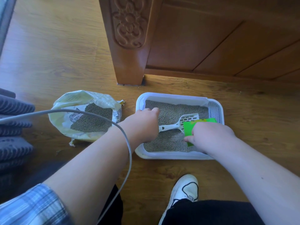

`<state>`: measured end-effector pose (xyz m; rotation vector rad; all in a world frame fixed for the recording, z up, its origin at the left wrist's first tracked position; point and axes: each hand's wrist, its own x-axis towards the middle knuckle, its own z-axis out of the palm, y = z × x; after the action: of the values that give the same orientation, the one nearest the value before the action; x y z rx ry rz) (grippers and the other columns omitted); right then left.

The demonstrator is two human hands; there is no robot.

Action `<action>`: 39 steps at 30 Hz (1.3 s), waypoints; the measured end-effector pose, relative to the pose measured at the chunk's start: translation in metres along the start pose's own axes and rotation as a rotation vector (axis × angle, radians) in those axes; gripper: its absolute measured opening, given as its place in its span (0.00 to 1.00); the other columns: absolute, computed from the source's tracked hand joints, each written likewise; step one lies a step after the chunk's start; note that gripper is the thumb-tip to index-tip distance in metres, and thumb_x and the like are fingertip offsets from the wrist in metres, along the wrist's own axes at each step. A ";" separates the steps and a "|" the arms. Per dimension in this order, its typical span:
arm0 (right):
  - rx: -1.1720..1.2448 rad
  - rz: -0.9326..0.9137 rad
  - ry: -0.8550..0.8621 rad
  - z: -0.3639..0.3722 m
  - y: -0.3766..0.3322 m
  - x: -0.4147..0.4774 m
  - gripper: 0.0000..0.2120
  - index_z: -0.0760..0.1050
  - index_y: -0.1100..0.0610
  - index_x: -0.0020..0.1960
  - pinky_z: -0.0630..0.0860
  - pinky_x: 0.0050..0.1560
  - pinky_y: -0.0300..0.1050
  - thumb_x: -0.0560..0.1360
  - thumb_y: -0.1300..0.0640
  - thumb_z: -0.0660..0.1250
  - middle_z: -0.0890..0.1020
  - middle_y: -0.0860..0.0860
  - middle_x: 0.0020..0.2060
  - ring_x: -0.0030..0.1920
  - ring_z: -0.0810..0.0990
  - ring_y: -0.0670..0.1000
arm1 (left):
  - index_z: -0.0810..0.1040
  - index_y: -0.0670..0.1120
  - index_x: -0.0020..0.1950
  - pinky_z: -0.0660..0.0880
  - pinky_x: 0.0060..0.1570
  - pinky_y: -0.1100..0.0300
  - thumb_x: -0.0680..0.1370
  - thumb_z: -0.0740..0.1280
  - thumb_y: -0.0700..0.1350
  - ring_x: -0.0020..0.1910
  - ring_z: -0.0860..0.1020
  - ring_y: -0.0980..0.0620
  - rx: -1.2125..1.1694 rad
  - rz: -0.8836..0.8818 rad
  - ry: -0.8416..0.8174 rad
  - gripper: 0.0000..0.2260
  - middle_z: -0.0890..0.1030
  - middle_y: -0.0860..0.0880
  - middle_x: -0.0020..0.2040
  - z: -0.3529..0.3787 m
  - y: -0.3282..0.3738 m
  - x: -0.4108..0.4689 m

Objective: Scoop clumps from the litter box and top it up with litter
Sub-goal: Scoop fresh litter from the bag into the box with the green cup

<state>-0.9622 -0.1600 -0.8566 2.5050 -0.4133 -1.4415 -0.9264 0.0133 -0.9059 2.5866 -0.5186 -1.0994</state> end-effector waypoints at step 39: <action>0.586 -0.599 0.728 -0.063 -0.057 0.004 0.17 0.72 0.60 0.35 0.67 0.45 0.52 0.77 0.53 0.53 0.73 0.54 0.38 0.45 0.72 0.57 | 0.68 0.50 0.68 0.76 0.53 0.49 0.79 0.60 0.47 0.59 0.76 0.42 -0.148 -0.151 0.367 0.17 0.76 0.46 0.62 -0.049 -0.061 -0.048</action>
<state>-0.8984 -0.1054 -0.8475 3.5877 0.0914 -0.4269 -0.9082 0.0945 -0.8671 2.6393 -0.1523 -0.6480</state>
